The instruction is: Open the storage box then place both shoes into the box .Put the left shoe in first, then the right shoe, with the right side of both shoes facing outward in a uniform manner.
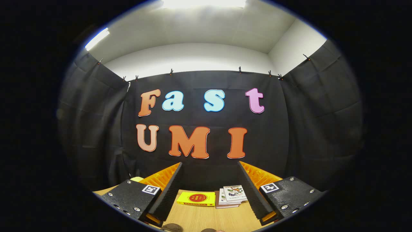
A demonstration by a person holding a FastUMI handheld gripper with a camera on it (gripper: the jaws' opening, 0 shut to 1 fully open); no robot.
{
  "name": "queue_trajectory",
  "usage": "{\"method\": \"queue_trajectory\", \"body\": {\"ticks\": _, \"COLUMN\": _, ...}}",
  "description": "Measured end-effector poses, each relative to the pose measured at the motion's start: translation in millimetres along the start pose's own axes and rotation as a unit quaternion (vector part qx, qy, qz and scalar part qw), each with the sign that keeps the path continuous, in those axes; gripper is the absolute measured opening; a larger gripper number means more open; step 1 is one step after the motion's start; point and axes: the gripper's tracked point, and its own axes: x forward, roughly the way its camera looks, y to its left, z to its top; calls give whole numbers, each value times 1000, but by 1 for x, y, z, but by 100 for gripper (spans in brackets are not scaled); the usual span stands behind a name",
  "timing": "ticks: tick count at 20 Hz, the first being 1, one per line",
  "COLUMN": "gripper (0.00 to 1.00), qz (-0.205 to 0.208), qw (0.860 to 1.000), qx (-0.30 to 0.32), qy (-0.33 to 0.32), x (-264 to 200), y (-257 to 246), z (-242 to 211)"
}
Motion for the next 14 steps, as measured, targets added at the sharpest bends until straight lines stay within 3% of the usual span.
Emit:
{"method": "queue_trajectory", "body": {"ticks": 7, "gripper": 98, "qz": 18, "qw": 1000, "qx": 6, "qy": -2, "x": -3, "y": 15, "z": 2}}
{"method": "queue_trajectory", "body": {"ticks": 14, "gripper": 97, "qz": 80, "qw": 995, "qx": 10, "qy": 66, "x": -4, "y": 59, "z": -55}}
